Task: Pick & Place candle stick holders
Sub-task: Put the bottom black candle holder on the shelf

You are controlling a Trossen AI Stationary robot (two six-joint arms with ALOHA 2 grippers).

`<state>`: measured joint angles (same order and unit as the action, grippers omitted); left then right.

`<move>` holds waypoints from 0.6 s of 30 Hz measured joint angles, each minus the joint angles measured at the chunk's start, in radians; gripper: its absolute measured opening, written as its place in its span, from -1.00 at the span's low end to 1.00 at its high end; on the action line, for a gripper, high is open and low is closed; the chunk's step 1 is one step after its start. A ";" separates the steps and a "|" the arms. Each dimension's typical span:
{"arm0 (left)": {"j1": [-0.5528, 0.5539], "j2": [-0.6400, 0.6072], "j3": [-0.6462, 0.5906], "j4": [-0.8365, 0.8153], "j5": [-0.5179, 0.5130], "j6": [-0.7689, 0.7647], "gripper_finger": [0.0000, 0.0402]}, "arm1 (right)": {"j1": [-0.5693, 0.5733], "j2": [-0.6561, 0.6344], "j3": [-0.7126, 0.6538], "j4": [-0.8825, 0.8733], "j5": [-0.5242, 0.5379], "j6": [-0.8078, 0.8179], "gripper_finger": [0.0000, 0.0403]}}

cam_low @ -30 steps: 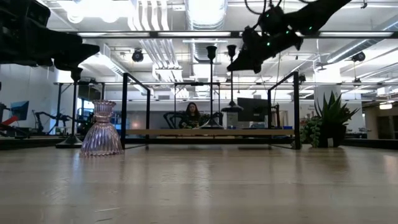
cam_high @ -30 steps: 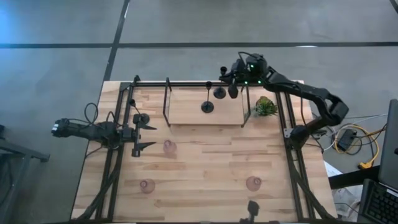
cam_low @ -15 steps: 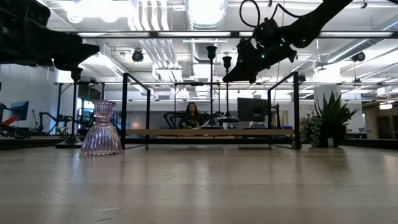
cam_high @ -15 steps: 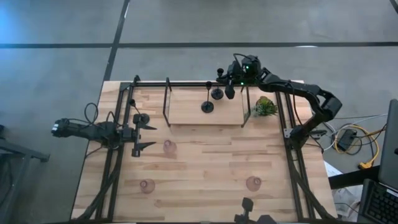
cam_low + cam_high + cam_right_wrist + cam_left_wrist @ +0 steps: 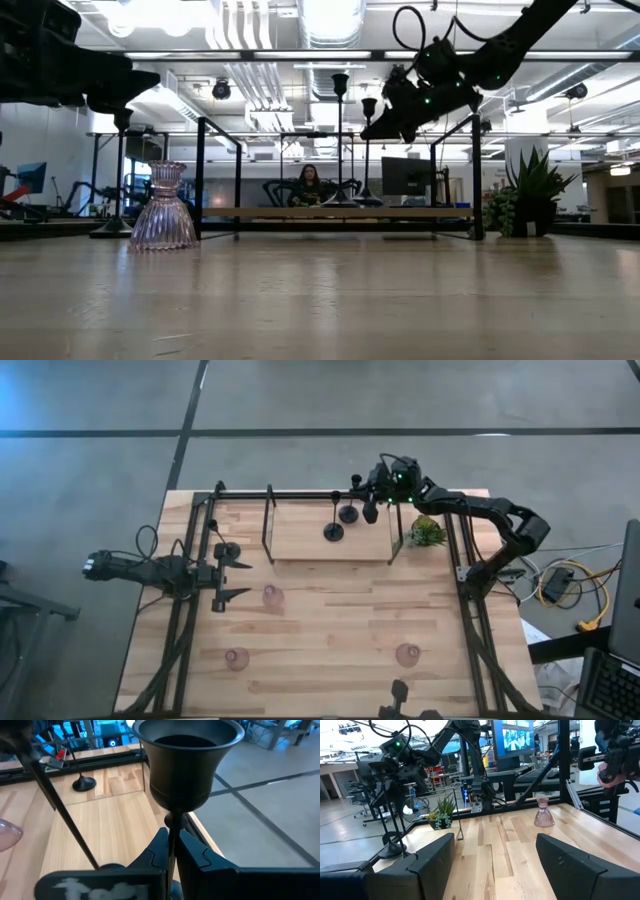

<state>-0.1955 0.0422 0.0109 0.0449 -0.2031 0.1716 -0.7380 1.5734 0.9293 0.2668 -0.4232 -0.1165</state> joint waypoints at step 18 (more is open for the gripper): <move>0.000 0.000 0.000 0.000 0.000 0.000 0.42 | 0.007 0.015 -0.002 -0.001 0.001 -0.004 -0.96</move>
<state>-0.1959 0.0422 0.0109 0.0452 -0.2028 0.1719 -0.7310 1.5881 0.9270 0.2661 -0.4227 -0.1207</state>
